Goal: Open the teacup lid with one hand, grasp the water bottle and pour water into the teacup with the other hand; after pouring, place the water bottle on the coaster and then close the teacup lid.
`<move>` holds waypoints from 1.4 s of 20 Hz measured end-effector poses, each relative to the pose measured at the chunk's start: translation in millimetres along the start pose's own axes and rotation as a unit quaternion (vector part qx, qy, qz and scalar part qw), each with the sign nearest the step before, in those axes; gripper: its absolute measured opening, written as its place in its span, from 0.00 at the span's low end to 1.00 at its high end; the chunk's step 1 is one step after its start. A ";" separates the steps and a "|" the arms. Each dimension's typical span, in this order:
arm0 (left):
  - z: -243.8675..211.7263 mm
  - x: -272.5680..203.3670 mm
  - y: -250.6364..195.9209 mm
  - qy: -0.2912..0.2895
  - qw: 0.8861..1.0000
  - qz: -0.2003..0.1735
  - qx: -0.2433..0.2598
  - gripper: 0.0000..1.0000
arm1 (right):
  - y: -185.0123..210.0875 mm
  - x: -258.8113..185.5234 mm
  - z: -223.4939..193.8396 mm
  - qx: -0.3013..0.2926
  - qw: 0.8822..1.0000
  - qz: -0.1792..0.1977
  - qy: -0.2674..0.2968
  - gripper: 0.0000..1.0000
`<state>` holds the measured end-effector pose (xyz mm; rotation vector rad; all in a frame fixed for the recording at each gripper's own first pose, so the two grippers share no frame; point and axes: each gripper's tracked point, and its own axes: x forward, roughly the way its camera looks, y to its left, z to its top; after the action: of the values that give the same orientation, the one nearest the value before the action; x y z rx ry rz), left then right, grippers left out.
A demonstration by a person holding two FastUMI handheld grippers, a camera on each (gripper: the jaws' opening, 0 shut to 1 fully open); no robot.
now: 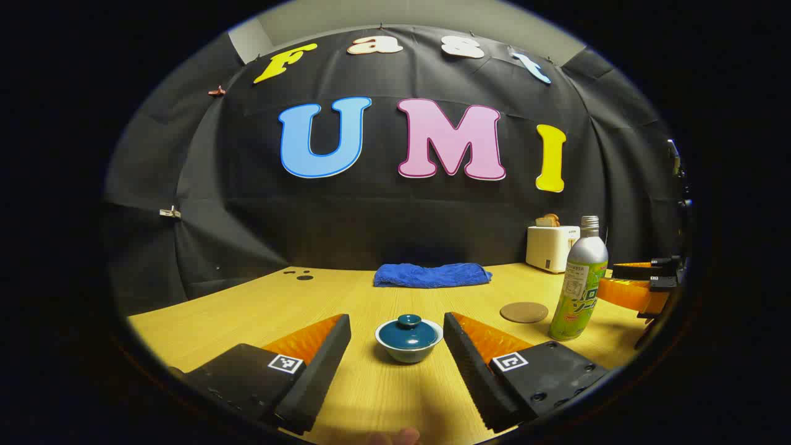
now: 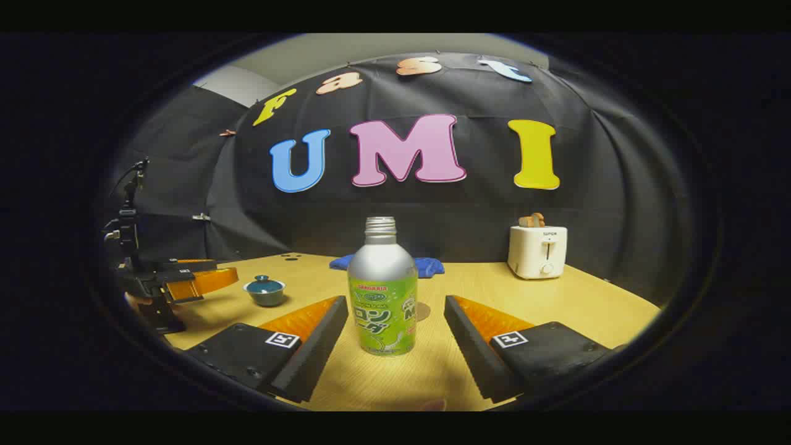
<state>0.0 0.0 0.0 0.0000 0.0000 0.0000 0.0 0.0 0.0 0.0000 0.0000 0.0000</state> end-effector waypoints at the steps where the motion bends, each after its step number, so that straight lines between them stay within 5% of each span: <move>1: -0.3 0.0 -0.1 0.000 1.000 0.000 0.000 0.96 | 0.0 0.1 0.1 0.000 1.000 0.000 0.000 0.97; 17: -1.0 0.3 -0.2 0.000 1.000 0.000 0.000 0.97 | -0.5 0.7 -1.0 0.000 1.000 0.000 -0.001 0.98; 21: -4.8 12.3 -23.5 0.014 0.997 -0.070 0.007 0.97 | 6.0 -0.7 -1.1 0.001 1.000 0.013 0.000 0.97; 28: -16.1 55.4 -13.8 0.062 0.995 -0.063 0.040 0.94 | 4.8 -1.8 -2.7 0.001 1.000 0.014 0.001 0.97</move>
<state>55.4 -13.8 -16.1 0.0792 0.1244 -0.1258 -1.8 4.8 -2.7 0.0011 0.0014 0.0284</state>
